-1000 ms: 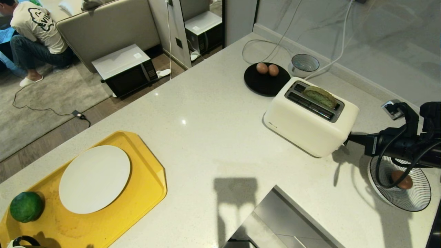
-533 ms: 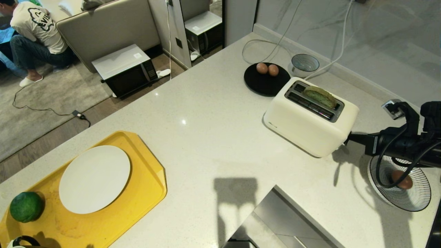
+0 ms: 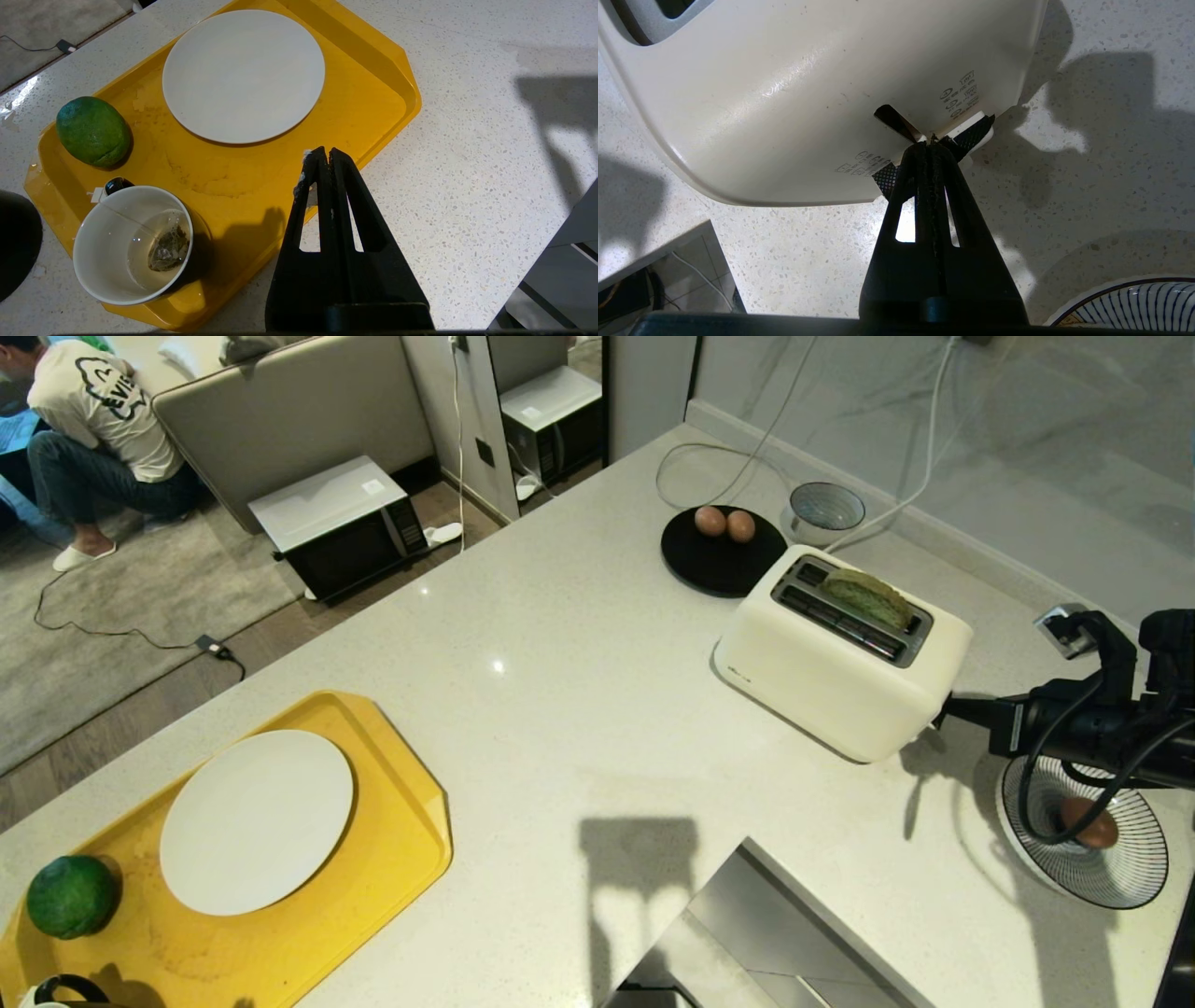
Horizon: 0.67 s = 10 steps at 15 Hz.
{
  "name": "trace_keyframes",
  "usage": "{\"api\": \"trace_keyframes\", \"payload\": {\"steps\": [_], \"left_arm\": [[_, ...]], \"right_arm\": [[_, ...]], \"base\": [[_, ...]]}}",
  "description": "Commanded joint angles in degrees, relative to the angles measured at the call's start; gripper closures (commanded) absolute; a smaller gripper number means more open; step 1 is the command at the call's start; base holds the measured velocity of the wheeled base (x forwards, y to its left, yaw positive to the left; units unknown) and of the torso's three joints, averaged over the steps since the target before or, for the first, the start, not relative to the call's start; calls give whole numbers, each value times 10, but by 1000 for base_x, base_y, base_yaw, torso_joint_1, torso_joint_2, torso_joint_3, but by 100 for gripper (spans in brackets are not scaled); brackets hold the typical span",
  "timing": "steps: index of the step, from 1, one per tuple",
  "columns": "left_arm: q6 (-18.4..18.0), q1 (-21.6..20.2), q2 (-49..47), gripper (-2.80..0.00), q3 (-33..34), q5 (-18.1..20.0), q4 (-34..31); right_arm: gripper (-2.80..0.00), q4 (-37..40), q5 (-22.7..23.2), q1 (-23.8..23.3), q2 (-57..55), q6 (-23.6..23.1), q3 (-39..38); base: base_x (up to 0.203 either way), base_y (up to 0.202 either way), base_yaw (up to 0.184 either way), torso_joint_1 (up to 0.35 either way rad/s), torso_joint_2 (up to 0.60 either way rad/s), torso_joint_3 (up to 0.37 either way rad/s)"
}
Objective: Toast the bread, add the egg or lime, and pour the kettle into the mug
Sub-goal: Use a bread toaster
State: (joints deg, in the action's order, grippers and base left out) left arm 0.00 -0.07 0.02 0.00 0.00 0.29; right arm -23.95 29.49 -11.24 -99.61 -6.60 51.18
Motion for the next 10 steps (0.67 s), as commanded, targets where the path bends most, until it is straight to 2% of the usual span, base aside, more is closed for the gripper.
{"api": "trace_keyframes", "payload": {"steps": [1,10], "left_arm": [[0,0,1,0,0,0,1],[0,0,1,0,0,0,0]], "right_arm": [[0,-2,2,0,0,0,1],[0,0,0,0,40,0,11]], "base": [[0,0,0,0,0,0],[0,0,0,0,0,0]]}}
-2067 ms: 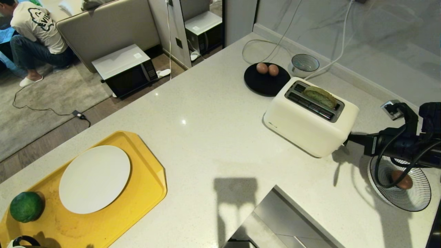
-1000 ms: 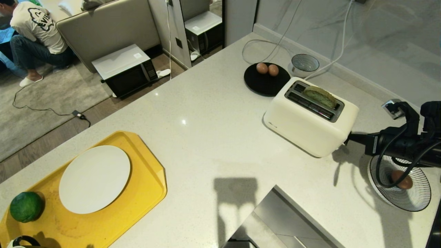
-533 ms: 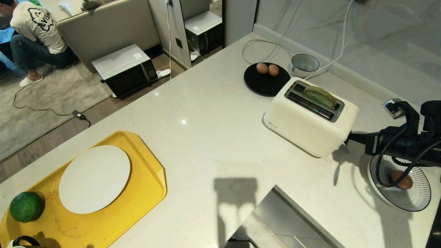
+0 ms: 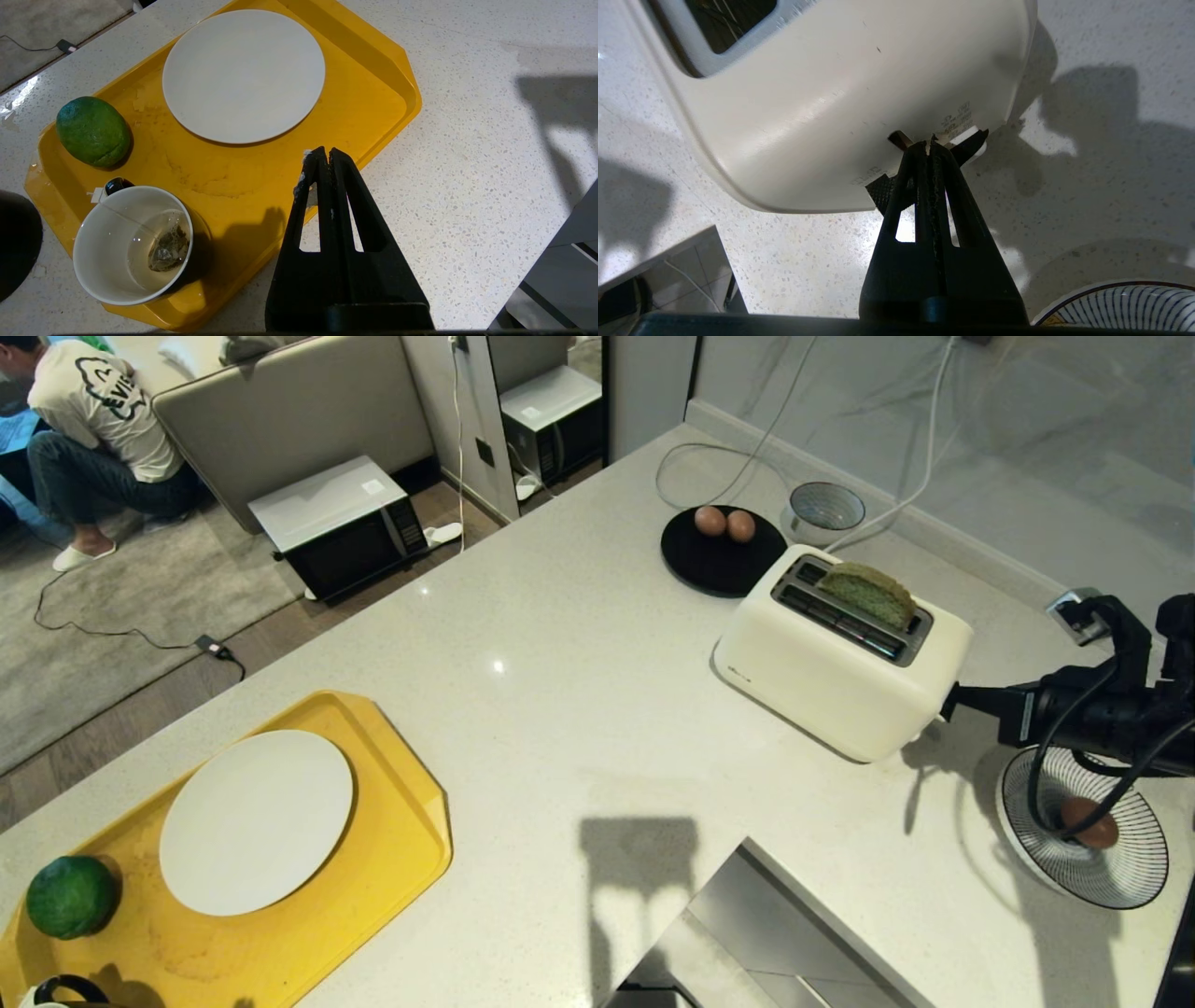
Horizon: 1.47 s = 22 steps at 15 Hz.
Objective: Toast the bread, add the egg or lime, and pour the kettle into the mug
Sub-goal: Use a bread toaster, then put the baked bread on a plate
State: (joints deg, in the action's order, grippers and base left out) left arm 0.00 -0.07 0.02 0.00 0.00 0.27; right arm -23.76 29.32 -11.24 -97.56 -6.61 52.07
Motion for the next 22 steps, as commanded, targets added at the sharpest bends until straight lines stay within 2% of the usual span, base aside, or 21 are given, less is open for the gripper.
{"api": "trace_keyframes", "payload": {"steps": [1,7,12,16,17,18,22], "left_arm": [[0,0,1,0,0,0,0],[0,0,1,0,0,0,1],[0,0,1,0,0,0,1],[0,0,1,0,0,0,0],[0,0,1,0,0,0,1],[0,0,1,0,0,0,1],[0,0,1,0,0,0,1]], "right_arm": [[0,-1,3,0,30,1,4],[0,8,4,-4,95,4,24],[0,8,6,-6,125,-11,27],[0,8,53,-5,126,-20,24],[-170,8,54,-5,125,-31,18],[-280,8,54,-2,122,-34,21],[-280,8,75,-1,106,-35,38]], "base": [[0,0,0,0,0,0],[0,0,0,0,0,0],[0,0,0,0,0,0],[0,0,0,0,0,0],[0,0,0,0,0,0],[0,0,0,0,0,0],[0,0,0,0,0,0]]}}
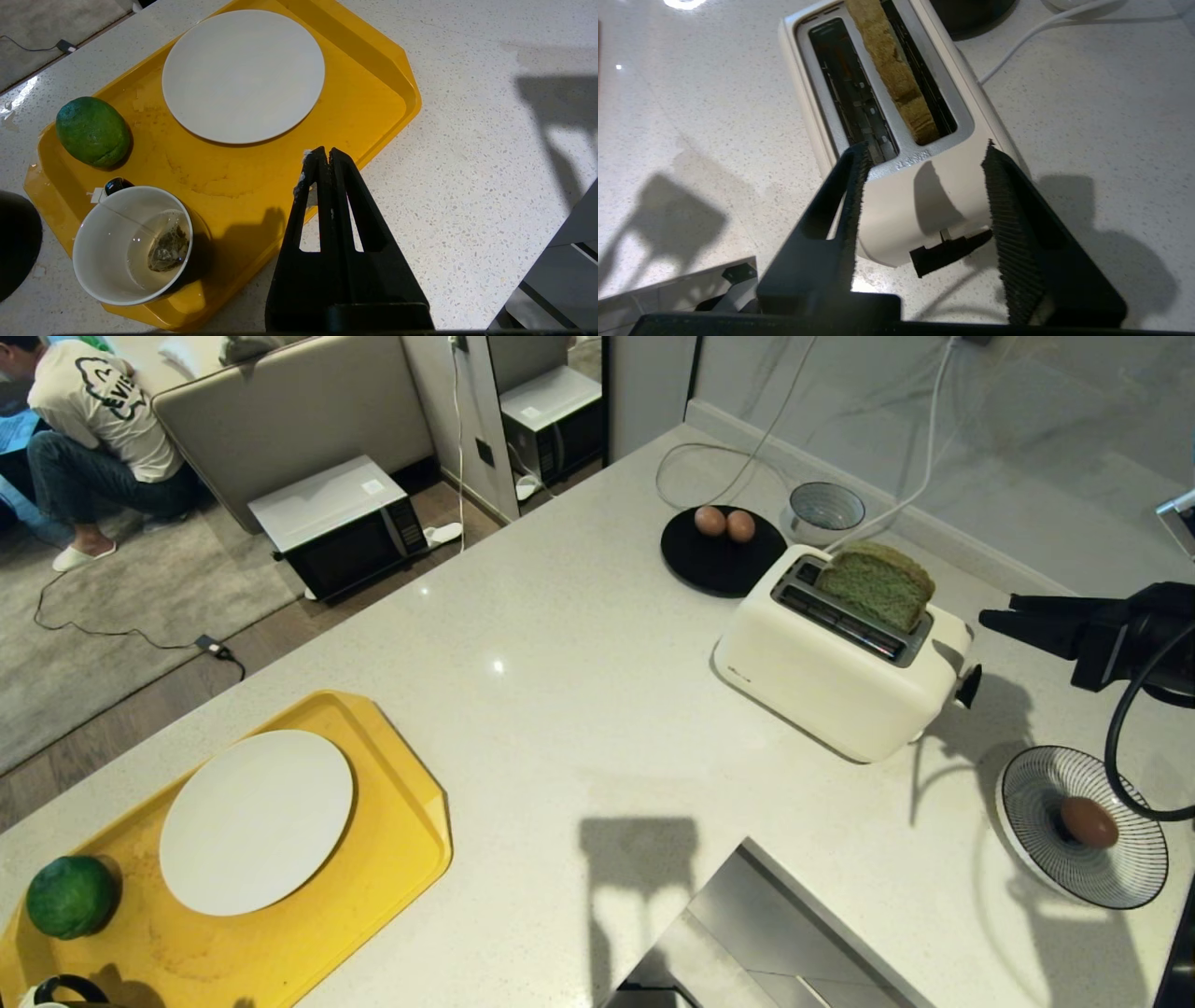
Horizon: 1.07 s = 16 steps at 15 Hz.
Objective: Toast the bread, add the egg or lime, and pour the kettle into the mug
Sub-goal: Put the baked bread on a plate
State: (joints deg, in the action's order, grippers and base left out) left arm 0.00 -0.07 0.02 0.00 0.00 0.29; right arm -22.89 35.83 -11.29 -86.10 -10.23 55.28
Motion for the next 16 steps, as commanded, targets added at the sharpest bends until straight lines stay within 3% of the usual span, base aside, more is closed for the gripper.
{"api": "trace_keyframes", "payload": {"steps": [1,8,16], "left_arm": [[0,0,1,0,0,0,1],[0,0,1,0,0,0,0],[0,0,1,0,0,0,0]], "right_arm": [[-280,0,13,0,-14,1,8],[-280,-20,16,31,-78,-34,63],[-280,-55,19,67,-147,-35,118]], "base": [[0,0,0,0,0,0],[0,0,0,0,0,0],[0,0,0,0,0,0]]}}
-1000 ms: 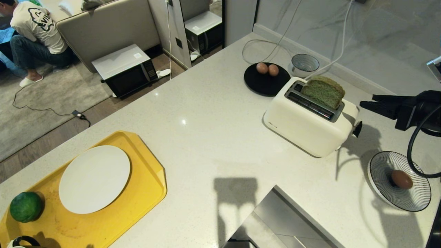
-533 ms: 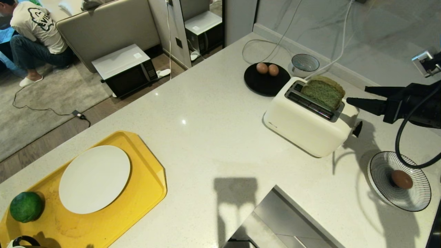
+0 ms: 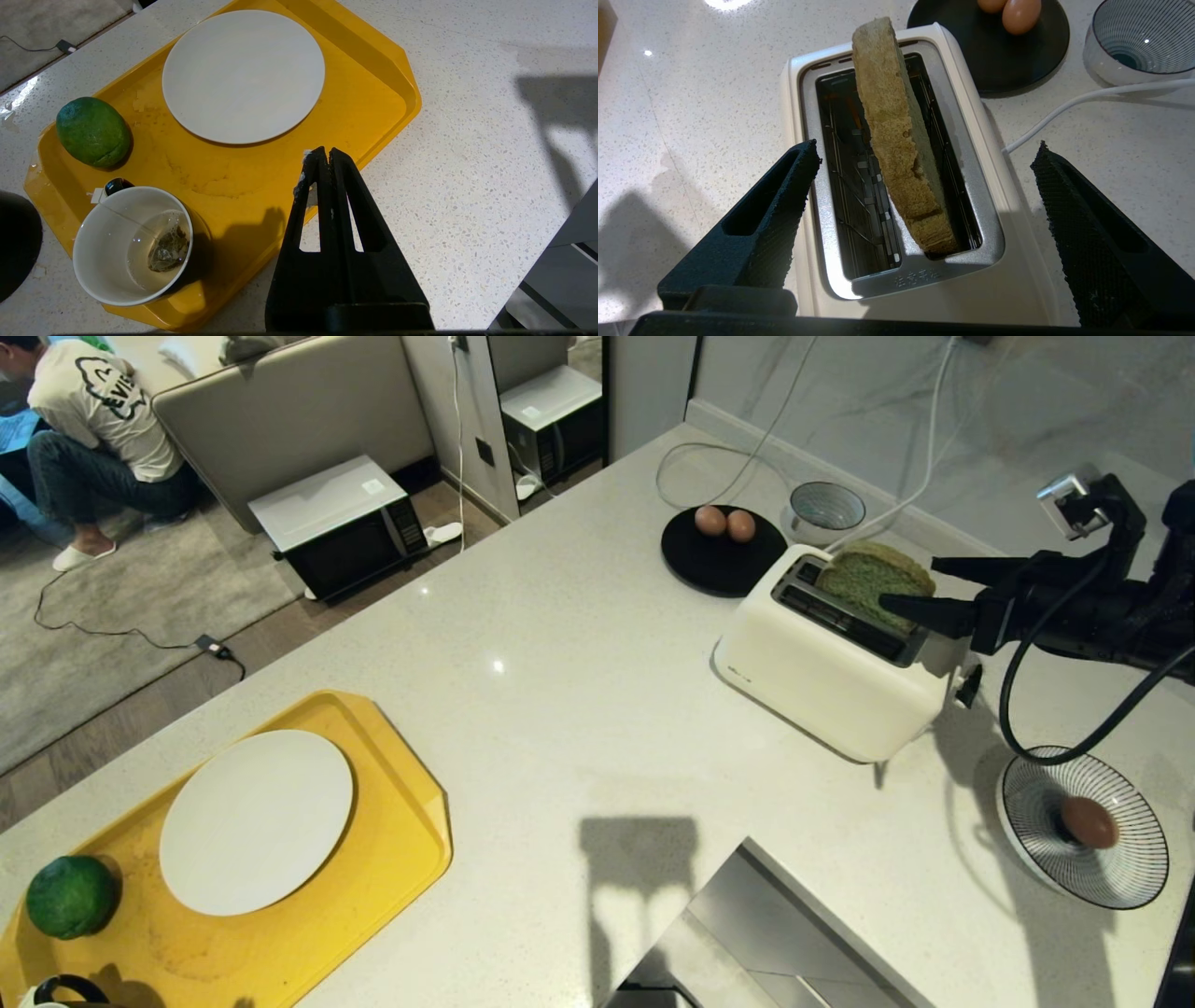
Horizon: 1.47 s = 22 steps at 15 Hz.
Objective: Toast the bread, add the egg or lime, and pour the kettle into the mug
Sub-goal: Put the baked bread on a plate
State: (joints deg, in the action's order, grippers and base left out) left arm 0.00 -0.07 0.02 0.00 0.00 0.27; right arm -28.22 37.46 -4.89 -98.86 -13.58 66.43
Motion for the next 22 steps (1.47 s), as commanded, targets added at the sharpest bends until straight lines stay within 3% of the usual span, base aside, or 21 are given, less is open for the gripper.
{"api": "trace_keyframes", "payload": {"steps": [1,2,17,22], "left_arm": [[0,0,1,0,0,0,1],[0,0,1,0,0,0,1],[0,0,1,0,0,0,1],[0,0,1,0,0,0,0]], "right_arm": [[-280,-2,2,3,-25,-2,10],[0,-2,2,3,-30,-2,15],[0,-10,2,20,48,16,6],[0,-10,-21,19,97,-17,-18]], "base": [[0,0,0,0,0,0],[0,0,0,0,0,0],[0,0,0,0,0,0],[0,0,0,0,0,0]]}}
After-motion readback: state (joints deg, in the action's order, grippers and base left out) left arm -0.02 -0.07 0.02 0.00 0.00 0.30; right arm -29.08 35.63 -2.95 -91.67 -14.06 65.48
